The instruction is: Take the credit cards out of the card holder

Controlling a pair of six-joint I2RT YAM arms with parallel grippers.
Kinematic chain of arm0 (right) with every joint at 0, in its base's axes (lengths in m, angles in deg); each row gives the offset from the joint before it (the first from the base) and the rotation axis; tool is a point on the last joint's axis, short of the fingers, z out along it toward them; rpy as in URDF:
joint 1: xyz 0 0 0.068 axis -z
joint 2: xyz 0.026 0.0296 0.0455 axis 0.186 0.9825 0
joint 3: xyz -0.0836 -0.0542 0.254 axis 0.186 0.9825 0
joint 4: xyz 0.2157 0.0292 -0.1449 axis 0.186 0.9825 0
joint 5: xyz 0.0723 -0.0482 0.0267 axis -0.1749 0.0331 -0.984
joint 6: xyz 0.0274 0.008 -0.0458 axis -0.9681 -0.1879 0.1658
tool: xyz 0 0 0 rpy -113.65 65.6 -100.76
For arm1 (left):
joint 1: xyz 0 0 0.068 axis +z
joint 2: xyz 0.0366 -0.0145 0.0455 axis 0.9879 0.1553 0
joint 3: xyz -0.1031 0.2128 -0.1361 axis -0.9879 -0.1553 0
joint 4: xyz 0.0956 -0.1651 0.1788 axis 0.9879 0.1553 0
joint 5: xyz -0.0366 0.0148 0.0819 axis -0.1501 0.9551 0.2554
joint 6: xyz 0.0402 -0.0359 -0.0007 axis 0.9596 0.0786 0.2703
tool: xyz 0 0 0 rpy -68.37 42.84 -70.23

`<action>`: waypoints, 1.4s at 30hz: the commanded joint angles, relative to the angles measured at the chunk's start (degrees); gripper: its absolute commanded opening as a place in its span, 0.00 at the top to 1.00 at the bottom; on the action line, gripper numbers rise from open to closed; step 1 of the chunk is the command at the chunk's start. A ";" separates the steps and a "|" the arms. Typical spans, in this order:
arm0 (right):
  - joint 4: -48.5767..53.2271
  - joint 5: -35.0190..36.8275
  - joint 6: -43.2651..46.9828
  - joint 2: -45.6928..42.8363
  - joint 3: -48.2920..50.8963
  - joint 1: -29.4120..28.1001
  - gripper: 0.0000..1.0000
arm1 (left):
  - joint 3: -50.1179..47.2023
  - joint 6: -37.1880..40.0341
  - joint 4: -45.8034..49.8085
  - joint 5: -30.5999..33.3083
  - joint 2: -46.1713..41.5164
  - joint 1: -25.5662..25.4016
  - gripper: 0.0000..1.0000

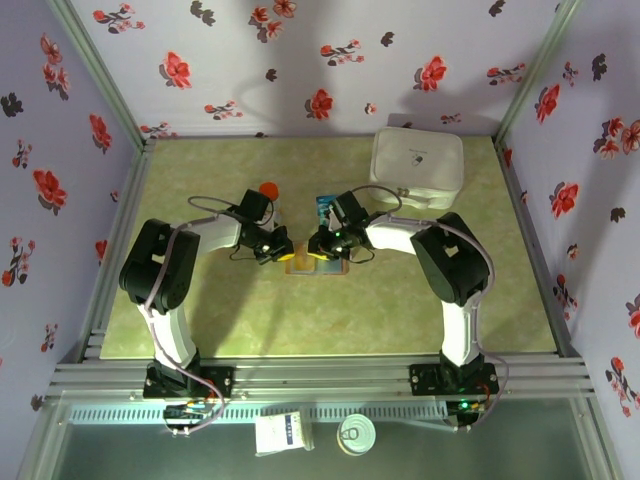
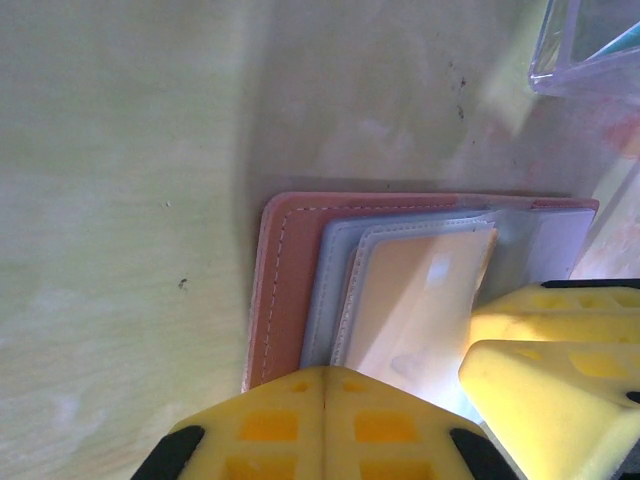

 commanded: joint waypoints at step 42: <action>10.50 4.81 5.06 -3.70 -2.92 1.31 0.74 | 3.45 -0.81 5.39 3.22 -1.93 -4.85 0.96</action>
